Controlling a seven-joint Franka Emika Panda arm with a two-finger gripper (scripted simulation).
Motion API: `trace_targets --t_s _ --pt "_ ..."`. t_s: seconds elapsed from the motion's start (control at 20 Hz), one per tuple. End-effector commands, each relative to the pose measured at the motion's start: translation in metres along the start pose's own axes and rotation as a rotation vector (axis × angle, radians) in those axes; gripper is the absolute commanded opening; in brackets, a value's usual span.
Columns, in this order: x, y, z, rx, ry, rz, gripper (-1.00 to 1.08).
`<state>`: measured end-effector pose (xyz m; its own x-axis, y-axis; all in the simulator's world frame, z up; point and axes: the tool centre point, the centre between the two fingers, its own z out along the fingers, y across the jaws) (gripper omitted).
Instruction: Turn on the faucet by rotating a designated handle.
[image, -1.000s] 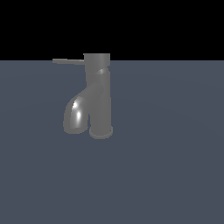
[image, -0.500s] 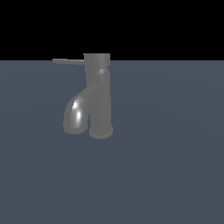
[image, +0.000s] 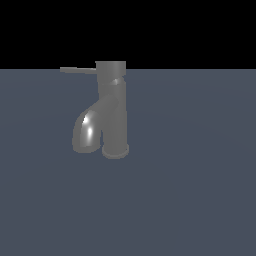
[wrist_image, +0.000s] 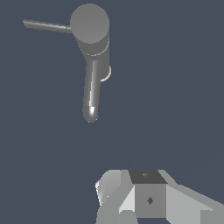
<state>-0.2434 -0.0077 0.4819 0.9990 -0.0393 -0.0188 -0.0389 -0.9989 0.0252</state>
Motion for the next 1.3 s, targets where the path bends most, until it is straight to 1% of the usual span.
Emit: trace_targets --t_s 0.0,0.35,1.25 --pt "0.005 -0.002 0.0 0.0 0.0 0.026 -1.0" --pt "0.027 -0.009 0.003 -0.001 0.002 0.135 -1.0" --pt "0.105 -0.042 0.023 0.001 0.008 0.518 -1.0"
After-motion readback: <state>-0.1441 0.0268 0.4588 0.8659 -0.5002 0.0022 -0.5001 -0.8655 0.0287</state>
